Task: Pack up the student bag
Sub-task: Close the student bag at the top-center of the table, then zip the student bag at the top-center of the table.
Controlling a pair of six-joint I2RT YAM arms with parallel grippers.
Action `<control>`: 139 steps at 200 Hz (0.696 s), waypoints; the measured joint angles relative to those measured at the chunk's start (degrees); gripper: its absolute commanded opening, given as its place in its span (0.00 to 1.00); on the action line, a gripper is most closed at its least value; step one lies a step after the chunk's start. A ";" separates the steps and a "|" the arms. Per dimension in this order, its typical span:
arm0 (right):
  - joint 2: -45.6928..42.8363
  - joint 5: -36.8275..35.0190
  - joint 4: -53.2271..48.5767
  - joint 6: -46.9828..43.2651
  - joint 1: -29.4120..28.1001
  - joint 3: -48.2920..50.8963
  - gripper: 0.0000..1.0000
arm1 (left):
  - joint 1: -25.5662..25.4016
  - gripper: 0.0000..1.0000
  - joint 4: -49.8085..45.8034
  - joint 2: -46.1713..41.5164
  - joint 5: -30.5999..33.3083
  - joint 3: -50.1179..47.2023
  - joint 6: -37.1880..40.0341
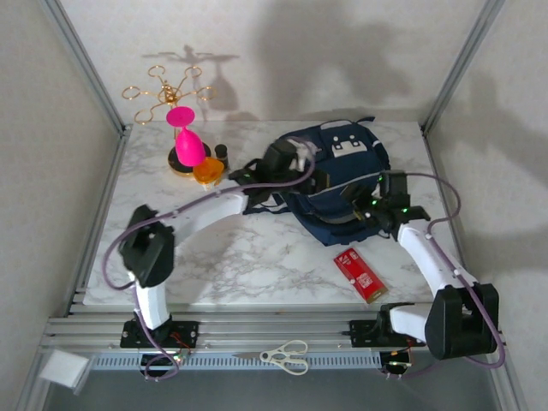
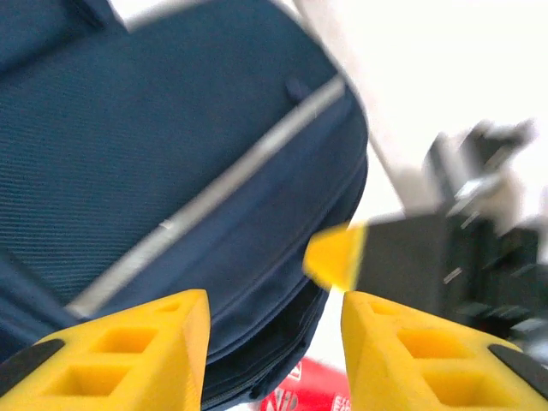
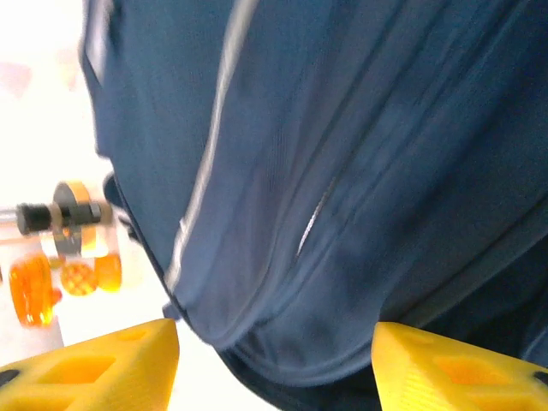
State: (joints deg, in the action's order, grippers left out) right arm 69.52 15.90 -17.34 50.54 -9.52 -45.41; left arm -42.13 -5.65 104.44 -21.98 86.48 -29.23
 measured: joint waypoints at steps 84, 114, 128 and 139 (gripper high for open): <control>15.80 -0.44 4.48 -4.76 8.35 -6.54 0.26 | 6.16 0.51 13.60 -0.72 2.08 -12.48 -12.33; 20.24 -0.76 4.11 -8.96 9.84 -9.97 0.27 | 5.25 0.56 18.25 3.32 2.58 -13.35 -17.22; 19.15 -1.55 2.67 -9.97 8.76 -10.67 0.33 | 4.63 0.57 19.41 5.14 3.39 -13.35 -18.86; 17.59 -2.34 1.22 -10.71 7.45 -10.97 0.43 | 4.28 0.58 20.52 6.56 3.58 -13.31 -19.78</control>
State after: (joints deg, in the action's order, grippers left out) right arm 87.11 13.56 -16.12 39.83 -2.07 -56.38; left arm -37.85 14.87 111.00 -18.39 73.17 -49.01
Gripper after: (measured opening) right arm 0.344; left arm 0.571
